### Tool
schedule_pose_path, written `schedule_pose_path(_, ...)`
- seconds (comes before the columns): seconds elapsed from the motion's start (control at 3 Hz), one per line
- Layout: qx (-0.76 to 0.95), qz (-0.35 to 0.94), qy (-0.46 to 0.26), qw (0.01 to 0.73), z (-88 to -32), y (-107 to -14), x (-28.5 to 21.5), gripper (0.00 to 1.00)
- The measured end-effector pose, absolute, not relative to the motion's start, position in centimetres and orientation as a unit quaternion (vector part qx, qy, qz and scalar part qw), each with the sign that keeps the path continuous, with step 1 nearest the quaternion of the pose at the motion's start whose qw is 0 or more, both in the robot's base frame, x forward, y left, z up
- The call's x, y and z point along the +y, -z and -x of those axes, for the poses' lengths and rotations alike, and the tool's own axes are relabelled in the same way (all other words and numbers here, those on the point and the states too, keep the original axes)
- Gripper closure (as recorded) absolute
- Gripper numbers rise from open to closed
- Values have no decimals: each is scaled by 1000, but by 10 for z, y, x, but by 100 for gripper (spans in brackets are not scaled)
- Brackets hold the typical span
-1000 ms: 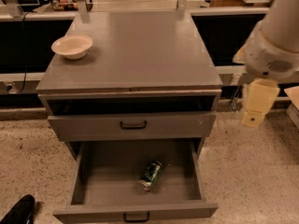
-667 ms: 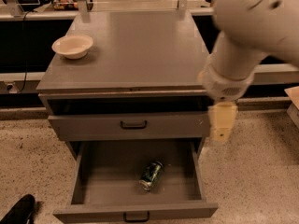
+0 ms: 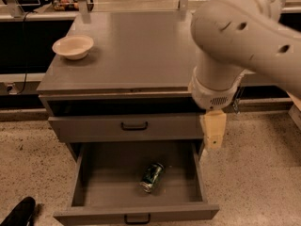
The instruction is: Pick green can from middle drawer and place on counter
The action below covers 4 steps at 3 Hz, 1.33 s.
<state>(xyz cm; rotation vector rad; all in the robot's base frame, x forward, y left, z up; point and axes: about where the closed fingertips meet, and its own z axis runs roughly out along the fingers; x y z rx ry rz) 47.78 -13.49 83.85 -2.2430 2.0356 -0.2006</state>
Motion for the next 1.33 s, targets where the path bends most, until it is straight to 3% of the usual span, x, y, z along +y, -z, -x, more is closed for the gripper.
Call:
schedule_pose_path(1.0, 598, 796, 62, 67, -499, -795, -110, 0)
schedule_pose_path(1.33, 530, 845, 61, 41, -491, -765, -95, 0)
